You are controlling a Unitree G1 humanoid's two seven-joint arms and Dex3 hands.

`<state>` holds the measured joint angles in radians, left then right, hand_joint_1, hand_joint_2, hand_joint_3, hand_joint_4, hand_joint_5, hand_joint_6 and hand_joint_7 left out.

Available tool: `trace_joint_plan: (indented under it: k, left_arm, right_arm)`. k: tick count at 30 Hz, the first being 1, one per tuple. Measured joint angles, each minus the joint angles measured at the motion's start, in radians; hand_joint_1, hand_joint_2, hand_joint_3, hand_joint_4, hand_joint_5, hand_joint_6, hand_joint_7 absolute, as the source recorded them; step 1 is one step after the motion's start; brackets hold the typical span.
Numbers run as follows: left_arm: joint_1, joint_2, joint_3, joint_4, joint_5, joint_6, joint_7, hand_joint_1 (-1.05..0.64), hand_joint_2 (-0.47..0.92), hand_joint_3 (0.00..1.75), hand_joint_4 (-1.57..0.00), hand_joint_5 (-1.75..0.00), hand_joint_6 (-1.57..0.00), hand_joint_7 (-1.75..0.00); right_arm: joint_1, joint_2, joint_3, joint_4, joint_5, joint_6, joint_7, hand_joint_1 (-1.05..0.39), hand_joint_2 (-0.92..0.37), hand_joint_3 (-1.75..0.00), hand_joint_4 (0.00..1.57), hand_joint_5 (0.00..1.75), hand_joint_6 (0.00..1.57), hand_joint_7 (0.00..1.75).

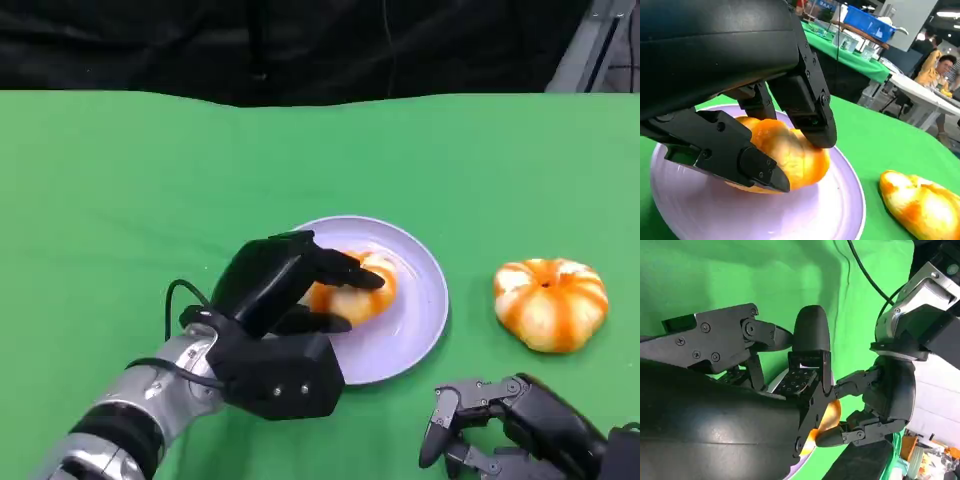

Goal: Grasp the bread from the table and place it into the plate.

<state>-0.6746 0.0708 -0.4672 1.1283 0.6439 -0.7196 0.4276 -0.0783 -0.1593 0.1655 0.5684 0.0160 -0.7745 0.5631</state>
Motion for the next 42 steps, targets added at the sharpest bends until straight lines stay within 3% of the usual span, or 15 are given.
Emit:
trace_joint_plan:
  k: [7,11,13,16,21,25,28,32,34,42]
  left_arm:
    - [-0.011,-0.003,-0.012,0.031,0.0,0.027,-0.01,-0.01,0.92,0.02,-0.82,-0.81,-1.18,-0.01]
    - [-0.011,-0.004,-0.012,0.036,-0.004,0.027,-0.025,-0.02,0.92,0.02,-0.84,-0.67,-1.13,0.0]
    - [-0.011,-0.005,-0.011,0.037,-0.006,0.027,-0.037,-0.06,0.92,0.03,-0.87,-0.27,-1.03,0.0]
    - [-0.013,-0.004,-0.014,0.037,-0.006,0.033,-0.049,-0.08,0.92,0.05,-0.87,-0.11,-0.95,0.0]
    - [-0.014,-0.004,-0.017,0.037,-0.005,0.035,-0.053,-0.16,0.92,0.08,-0.88,-0.06,-0.81,0.0]
    - [-0.014,-0.005,-0.01,0.042,-0.014,0.024,-0.053,-0.34,0.92,0.18,-0.77,-0.01,-0.69,0.0]
    - [-0.014,-0.007,-0.001,0.044,-0.02,0.021,-0.054,-0.5,0.92,0.32,-0.68,0.0,-0.58,0.0]
    - [-0.014,-0.013,0.013,0.046,-0.049,0.02,-0.081,-0.58,0.92,0.4,-0.62,0.0,-0.52,0.0]
    - [-0.013,-0.014,0.021,0.046,-0.059,0.02,-0.102,-0.71,0.92,0.54,-0.53,0.0,-0.42,0.0]
    - [-0.009,-0.015,0.079,0.04,-0.16,0.008,-0.236,-0.87,0.92,0.69,-0.44,0.0,-0.35,0.0]
  right_arm:
    - [-0.002,0.001,0.0,0.002,0.0,-0.002,0.0,-0.07,-0.91,-0.51,0.7,1.59,0.78,1.09]
    - [-0.002,0.002,0.0,0.0,0.0,-0.002,0.0,-0.06,-0.91,-0.5,0.7,1.59,0.78,1.09]
    - [-0.002,0.002,0.0,-0.001,0.0,-0.001,0.0,-0.07,-0.91,-0.5,0.69,1.58,0.78,1.08]
    - [-0.002,0.002,0.0,-0.002,0.0,-0.001,-0.004,-0.08,-0.91,-0.49,0.69,1.57,0.78,1.08]
    - [-0.002,0.002,0.001,-0.002,0.0,-0.001,-0.006,-0.08,-0.92,-0.48,0.69,1.56,0.78,1.08]
    - [-0.002,0.002,0.002,-0.003,-0.001,-0.001,-0.007,-0.08,-0.92,-0.48,0.7,1.57,0.78,1.08]
    - [-0.002,0.002,0.002,-0.003,-0.001,-0.001,-0.007,-0.07,-0.92,-0.47,0.7,1.57,0.78,1.08]
    - [-0.002,0.002,0.002,-0.003,-0.001,-0.001,-0.008,-0.07,-0.92,-0.47,0.7,1.57,0.78,1.08]
    - [-0.002,0.002,0.002,-0.003,-0.001,-0.001,-0.009,-0.07,-0.92,-0.48,0.7,1.57,0.78,1.09]
    - [-0.003,0.002,0.002,0.005,-0.001,-0.003,-0.008,-0.07,-0.92,-0.48,0.69,1.58,0.77,1.09]
